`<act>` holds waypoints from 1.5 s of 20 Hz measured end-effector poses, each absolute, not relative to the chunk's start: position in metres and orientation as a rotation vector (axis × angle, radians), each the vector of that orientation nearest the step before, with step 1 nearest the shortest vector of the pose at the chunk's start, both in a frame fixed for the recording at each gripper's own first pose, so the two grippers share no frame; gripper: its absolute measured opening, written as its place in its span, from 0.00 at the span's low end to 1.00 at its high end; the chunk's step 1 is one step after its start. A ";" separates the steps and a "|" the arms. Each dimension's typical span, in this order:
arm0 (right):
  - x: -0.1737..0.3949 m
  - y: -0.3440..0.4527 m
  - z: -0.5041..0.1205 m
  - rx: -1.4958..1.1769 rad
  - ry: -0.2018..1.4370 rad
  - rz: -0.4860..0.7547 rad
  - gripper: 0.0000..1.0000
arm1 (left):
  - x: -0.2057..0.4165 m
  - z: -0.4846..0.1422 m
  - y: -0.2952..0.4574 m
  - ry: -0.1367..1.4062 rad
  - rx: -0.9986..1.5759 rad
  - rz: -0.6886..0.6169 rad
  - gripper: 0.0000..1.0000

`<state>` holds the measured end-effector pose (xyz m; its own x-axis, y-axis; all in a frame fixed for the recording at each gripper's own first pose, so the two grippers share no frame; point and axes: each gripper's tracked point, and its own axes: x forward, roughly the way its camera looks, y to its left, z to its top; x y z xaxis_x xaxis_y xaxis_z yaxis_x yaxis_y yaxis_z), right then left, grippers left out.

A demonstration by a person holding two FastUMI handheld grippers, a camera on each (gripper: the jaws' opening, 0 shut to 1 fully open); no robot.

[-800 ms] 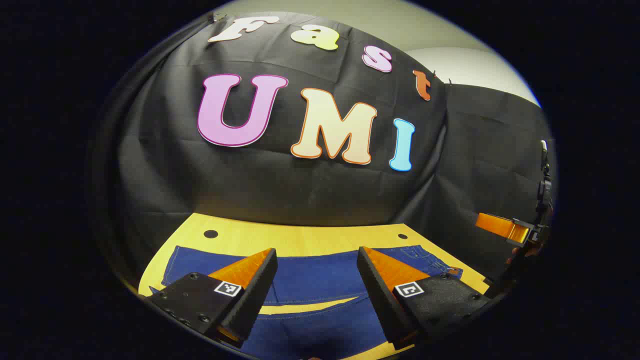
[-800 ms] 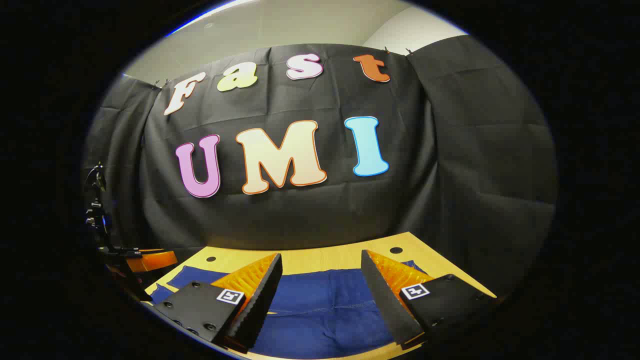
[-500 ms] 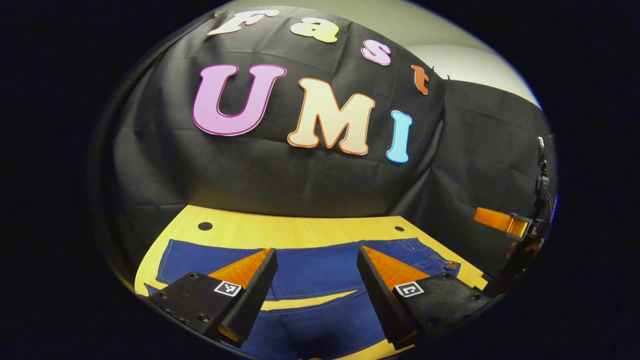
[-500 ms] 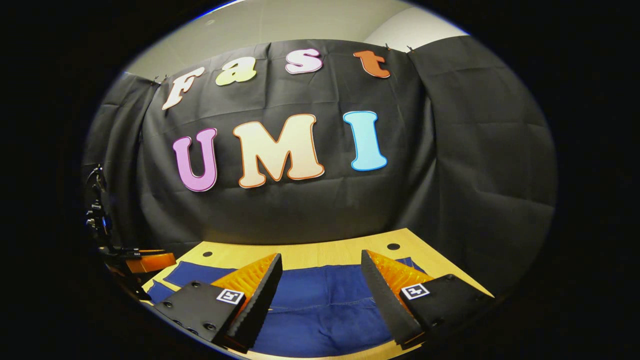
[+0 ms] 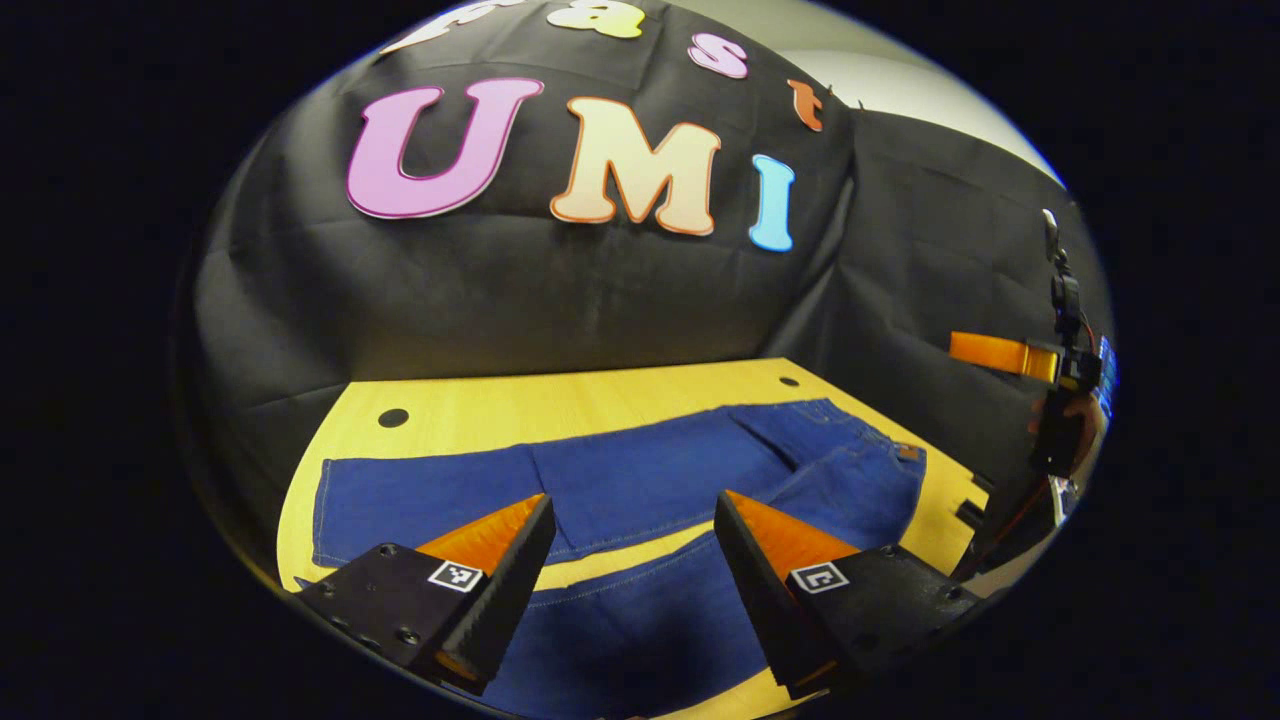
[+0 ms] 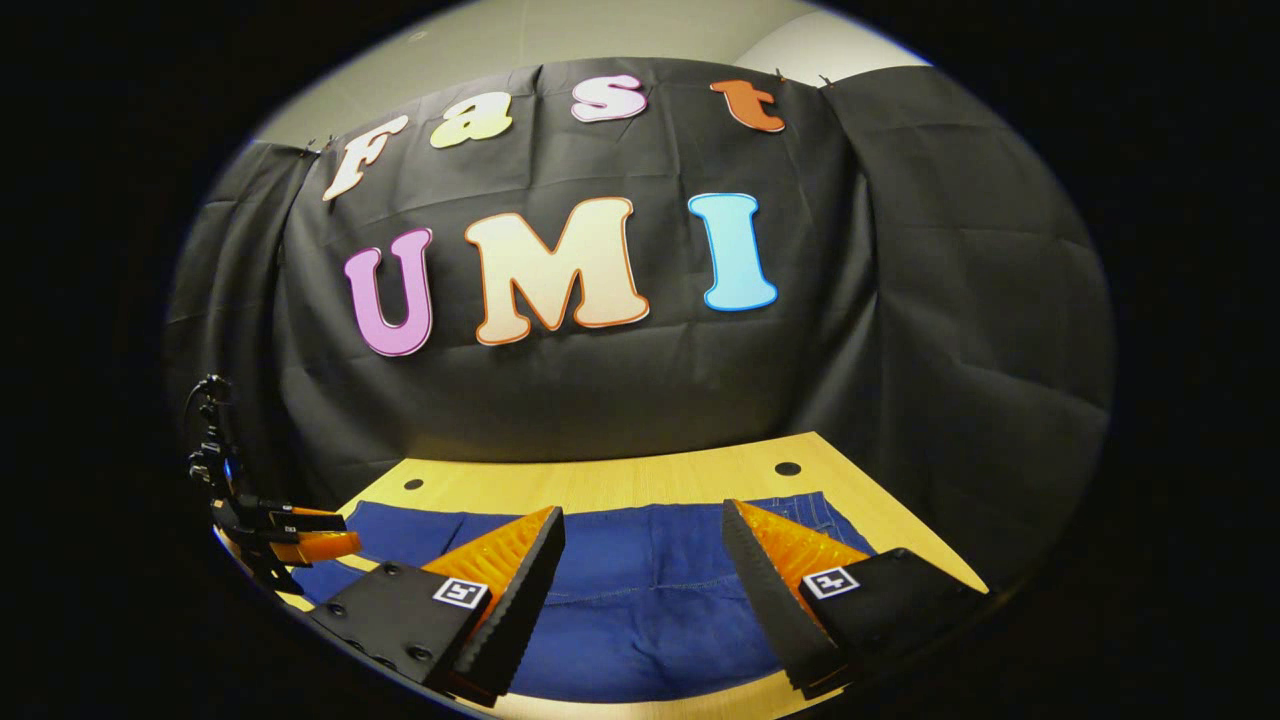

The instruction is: Grasp the waist and the cuffs of the jeans and fold them to make the two legs overlap; first hold the waist and fold one-third of the jeans toward the cuffs, then hold the cuffs and fold the remaining one-third in the same direction to finish folding.

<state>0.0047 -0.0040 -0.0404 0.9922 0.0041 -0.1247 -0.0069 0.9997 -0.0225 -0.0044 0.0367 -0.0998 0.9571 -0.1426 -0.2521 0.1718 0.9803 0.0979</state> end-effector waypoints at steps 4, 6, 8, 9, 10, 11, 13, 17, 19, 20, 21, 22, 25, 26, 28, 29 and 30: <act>0.009 0.011 -0.053 -0.043 0.157 0.042 0.98 | -0.020 -0.131 0.053 0.363 0.251 -0.239 0.95; 0.012 0.019 -0.059 -0.050 0.177 0.062 0.98 | -0.042 -0.154 0.066 0.446 0.304 -0.279 0.95; 0.013 0.025 -0.066 -0.048 0.195 0.080 0.94 | -0.066 -0.170 0.077 0.528 0.363 -0.321 0.96; 0.013 0.027 -0.069 -0.048 0.203 0.085 0.94 | -0.077 -0.180 0.082 0.570 0.393 -0.343 0.96; 0.014 0.028 -0.071 -0.049 0.209 0.088 0.98 | -0.089 -0.186 0.088 0.610 0.425 -0.360 0.96; 0.014 0.030 -0.073 -0.050 0.215 0.092 0.98 | -0.100 -0.195 0.093 0.654 0.456 -0.379 0.96; 0.013 0.031 -0.077 -0.055 0.223 0.097 0.98 | -0.123 -0.211 0.107 0.742 0.515 -0.407 0.95; 0.008 0.029 -0.088 -0.072 0.248 0.095 0.98 | -0.151 -0.239 0.127 0.877 0.553 -0.445 0.94; 0.005 0.025 -0.097 -0.096 0.270 0.085 0.98 | -0.161 -0.251 0.136 0.926 0.564 -0.462 0.94; 0.004 0.024 -0.101 -0.109 0.279 0.084 0.98 | -0.170 -0.255 0.140 0.956 0.573 -0.471 0.94; 0.001 0.022 -0.107 -0.120 0.288 0.083 0.98 | -0.179 -0.258 0.144 0.983 0.586 -0.476 0.94; 0.000 0.022 -0.109 -0.126 0.294 0.084 0.98 | -0.184 -0.263 0.148 1.002 0.596 -0.482 0.94; -0.004 0.023 -0.118 -0.126 0.317 0.091 0.94 | -0.192 -0.275 0.160 1.050 0.625 -0.476 0.94; -0.004 0.023 -0.120 -0.125 0.322 0.092 0.96 | -0.191 -0.277 0.163 1.055 0.638 -0.470 0.94; -0.005 0.023 -0.123 -0.125 0.329 0.093 0.98 | -0.193 -0.281 0.163 1.070 0.662 -0.466 0.94; -0.006 0.022 -0.124 -0.127 0.331 0.092 0.94 | -0.195 -0.284 0.164 1.081 0.668 -0.467 0.94; -0.007 0.021 -0.124 -0.131 0.333 0.090 0.94 | -0.197 -0.287 0.165 1.098 0.672 -0.469 0.94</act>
